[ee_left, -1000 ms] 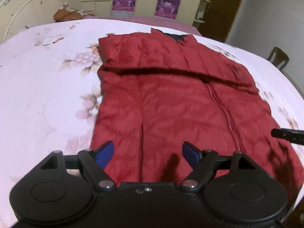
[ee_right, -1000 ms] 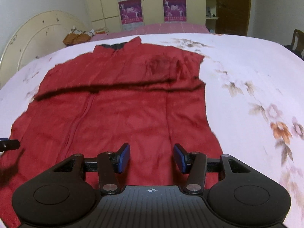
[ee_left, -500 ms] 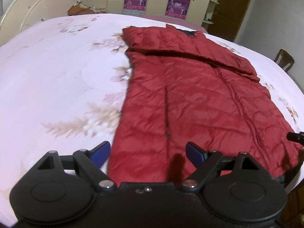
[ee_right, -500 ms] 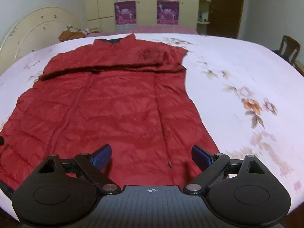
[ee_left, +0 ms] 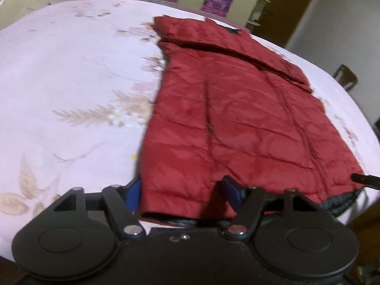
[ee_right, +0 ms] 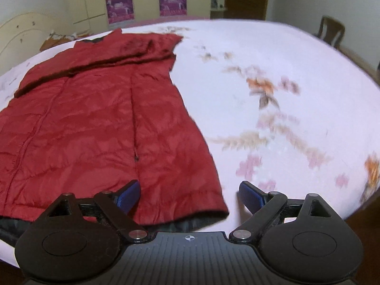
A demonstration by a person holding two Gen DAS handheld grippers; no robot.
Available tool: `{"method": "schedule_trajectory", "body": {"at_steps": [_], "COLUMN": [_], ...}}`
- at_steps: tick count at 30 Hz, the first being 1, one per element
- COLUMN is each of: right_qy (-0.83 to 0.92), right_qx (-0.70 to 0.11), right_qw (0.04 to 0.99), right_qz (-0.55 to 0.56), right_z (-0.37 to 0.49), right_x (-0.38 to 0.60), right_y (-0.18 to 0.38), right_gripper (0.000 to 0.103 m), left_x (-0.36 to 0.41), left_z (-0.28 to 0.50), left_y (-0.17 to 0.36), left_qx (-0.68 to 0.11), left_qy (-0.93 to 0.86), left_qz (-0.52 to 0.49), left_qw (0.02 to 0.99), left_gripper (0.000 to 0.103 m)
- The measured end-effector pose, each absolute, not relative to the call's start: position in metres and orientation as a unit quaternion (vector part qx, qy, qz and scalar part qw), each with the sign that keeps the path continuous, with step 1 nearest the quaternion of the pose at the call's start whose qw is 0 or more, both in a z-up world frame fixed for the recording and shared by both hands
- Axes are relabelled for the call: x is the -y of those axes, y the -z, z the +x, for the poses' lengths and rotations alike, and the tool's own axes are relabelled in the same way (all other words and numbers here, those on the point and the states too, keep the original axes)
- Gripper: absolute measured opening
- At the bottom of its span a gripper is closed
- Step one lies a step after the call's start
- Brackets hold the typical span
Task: Fold large clothes
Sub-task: 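Grasp the jacket hem with the left gripper while the right gripper grasps it too, then lift the hem with both grippers and fold it toward the collar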
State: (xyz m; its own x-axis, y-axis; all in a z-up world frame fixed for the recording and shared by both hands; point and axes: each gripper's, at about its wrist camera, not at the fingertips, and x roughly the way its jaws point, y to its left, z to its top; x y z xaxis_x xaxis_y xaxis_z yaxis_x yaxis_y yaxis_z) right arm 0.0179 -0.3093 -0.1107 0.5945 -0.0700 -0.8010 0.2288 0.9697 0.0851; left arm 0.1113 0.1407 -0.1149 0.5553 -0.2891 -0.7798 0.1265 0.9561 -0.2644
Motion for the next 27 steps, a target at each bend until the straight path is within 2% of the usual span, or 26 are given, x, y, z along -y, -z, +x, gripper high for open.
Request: {"method": "schedule_trajectory", "body": {"at_steps": [1,3,5,7,9,13,27], "right_qy": [0.078,0.068,0.059,0.049,0.047,0.051,0.045], "right_qx": [-0.443,-0.442,-0.441,-0.44,-0.436,-0.423,-0.325], "right_qw": [0.888,0.888,0.888,0.887,0.889,0.896,0.937], "right_qz": [0.096,0.109,0.116,0.131,0.13,0.13,0.121], "right_z": [0.018,0.016,0.017,0.017,0.017,0.018,0.058], "right_x": [0.308,0.306,0.303,0.302,0.299,0.296,0.289], "right_y": [0.111,0.11,0.109,0.107,0.103,0.095,0.027], "right_gripper": [0.068,0.06,0.047,0.027,0.014,0.01,0.009], "left_x": [-0.139,-0.138,-0.14,-0.143,-0.145,-0.147,-0.143], "left_z": [0.11,0.109,0.108,0.108,0.108,0.107,0.145], "left_y": [0.115,0.116,0.117,0.116,0.115,0.103,0.04], "left_qx": [-0.456,-0.453,-0.451,-0.45,-0.445,-0.422,-0.326], "left_qy": [0.125,0.131,0.13,0.133,0.135,0.141,0.169], "left_qz": [-0.091,-0.099,-0.111,-0.127,-0.137,-0.141,-0.167], "left_qw": [0.876,0.876,0.876,0.874,0.875,0.884,0.915], "left_gripper": [0.055,0.044,0.033,0.021,0.016,0.012,0.01]}}
